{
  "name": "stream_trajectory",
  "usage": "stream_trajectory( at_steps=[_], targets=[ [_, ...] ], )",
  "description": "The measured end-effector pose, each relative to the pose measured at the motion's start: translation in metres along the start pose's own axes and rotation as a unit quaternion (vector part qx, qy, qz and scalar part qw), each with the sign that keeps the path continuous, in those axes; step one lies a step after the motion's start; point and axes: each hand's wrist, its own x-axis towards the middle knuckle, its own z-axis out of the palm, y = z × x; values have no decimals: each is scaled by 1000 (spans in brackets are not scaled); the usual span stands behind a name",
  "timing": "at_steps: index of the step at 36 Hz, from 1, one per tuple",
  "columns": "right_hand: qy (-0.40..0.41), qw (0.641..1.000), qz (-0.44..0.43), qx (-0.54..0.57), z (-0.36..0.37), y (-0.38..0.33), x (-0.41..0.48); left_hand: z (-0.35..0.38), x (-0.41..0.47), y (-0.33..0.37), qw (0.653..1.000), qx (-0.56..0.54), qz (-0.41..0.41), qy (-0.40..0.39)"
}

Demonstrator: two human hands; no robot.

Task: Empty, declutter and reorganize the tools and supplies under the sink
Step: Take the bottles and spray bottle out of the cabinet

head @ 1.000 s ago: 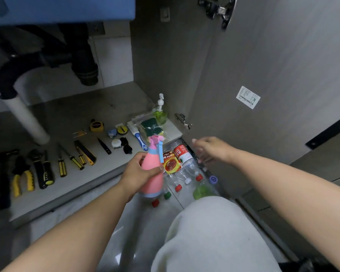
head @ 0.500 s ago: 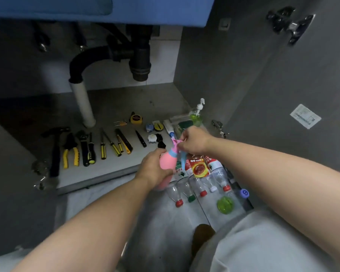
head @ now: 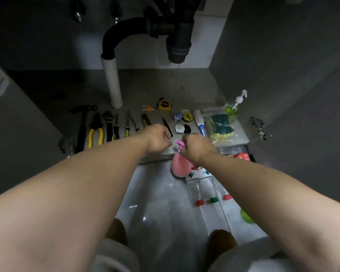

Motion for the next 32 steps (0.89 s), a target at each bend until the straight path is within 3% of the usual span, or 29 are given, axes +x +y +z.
stream_trajectory(
  at_steps=[10, 17, 32],
  targets=[
    [3, 998, -37, -46, 19, -8, 4, -2, 8, 6, 996, -83, 3, 24],
    [-31, 995, -43, -87, 34, -2, 2, -1, 11, 0, 999, -47, 8, 19],
    [-57, 998, -10, 24, 11, 45, 9, 12, 29, 25, 999, -35, 26, 30]
  ],
)
